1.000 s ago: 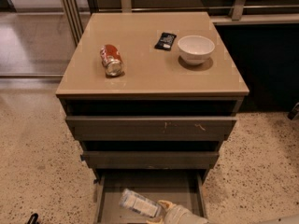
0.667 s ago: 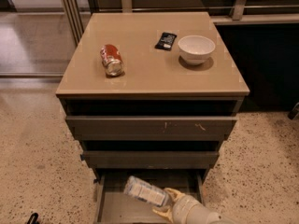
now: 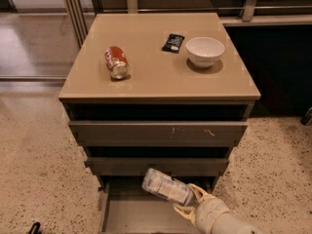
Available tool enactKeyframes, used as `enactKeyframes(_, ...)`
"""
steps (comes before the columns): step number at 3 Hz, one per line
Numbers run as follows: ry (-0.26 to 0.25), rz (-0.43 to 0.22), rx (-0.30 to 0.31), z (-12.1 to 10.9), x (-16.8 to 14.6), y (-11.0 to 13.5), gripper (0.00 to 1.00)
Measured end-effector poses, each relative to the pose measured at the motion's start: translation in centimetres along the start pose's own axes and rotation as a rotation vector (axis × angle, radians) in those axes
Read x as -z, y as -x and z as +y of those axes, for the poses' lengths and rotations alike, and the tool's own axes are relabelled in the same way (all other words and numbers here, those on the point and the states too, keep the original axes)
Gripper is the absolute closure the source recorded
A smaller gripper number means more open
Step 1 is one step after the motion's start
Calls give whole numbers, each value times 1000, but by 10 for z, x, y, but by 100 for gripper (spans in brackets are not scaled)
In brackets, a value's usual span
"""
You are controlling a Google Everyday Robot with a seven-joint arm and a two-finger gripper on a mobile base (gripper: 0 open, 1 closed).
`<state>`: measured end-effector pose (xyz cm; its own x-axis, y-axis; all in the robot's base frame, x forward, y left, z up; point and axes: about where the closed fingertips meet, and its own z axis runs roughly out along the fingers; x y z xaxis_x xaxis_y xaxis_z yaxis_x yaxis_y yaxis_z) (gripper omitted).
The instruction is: Pick blue plastic bottle from bottom drawer and place on counter
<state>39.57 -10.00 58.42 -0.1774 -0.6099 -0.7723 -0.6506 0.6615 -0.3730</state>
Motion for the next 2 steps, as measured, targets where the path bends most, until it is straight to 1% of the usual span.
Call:
enactKeyframes(1,0,0,0,0,0,0,100)
enactKeyframes(2,-42,-8,39,-22,8,26,100)
